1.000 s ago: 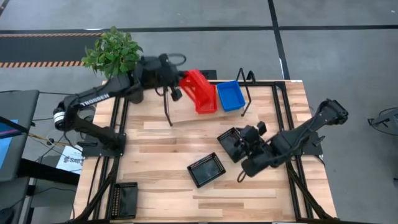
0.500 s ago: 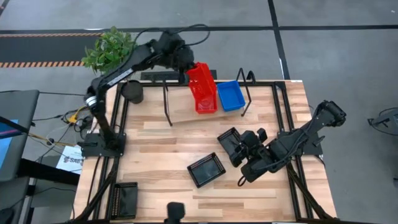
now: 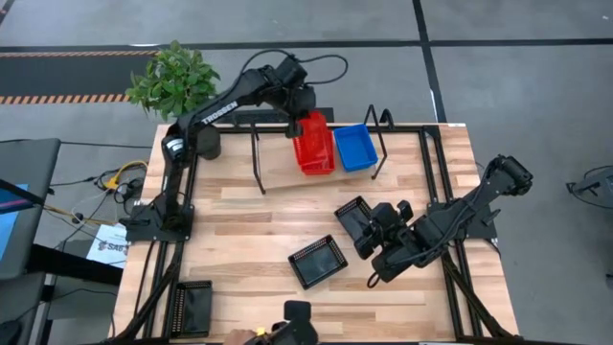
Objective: Stack baskets on shelf by color
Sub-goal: Stack the red bin on the top of the red bin on the shelf
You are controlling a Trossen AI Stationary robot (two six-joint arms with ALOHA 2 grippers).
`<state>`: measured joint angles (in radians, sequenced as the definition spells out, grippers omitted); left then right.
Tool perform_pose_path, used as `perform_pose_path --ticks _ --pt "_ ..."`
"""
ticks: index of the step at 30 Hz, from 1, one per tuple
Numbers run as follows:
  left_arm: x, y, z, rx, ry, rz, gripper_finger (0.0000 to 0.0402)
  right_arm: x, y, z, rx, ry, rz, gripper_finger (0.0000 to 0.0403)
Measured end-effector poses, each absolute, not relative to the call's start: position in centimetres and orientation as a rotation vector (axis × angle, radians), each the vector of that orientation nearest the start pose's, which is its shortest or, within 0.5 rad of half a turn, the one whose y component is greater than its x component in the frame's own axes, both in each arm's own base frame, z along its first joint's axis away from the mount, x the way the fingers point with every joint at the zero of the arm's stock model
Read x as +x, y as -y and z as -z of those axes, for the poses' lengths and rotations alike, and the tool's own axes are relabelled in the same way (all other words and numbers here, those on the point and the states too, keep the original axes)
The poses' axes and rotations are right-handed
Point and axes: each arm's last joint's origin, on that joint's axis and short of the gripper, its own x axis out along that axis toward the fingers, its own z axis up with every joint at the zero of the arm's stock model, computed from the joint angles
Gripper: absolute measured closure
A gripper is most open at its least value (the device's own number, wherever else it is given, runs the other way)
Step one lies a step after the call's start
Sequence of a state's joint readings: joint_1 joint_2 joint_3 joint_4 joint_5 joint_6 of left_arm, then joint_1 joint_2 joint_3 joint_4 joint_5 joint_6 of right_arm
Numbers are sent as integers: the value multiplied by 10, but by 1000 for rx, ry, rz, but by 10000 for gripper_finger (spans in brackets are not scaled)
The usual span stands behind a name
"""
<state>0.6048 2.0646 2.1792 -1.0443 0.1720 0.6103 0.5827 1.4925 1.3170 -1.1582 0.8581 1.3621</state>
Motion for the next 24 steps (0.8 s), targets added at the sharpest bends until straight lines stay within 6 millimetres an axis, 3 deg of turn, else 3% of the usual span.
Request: perform_pose_path --ticks 4,13,24 --pt "368 -248 -338 223 -966 -105 402 239 -131 -299 360 -616 791 216" --pt "365 -245 -339 275 -1012 -76 400 236 -129 -298 333 -635 805 218" --pt "366 -243 -339 305 -1017 -52 372 236 -129 -298 334 -636 806 221"
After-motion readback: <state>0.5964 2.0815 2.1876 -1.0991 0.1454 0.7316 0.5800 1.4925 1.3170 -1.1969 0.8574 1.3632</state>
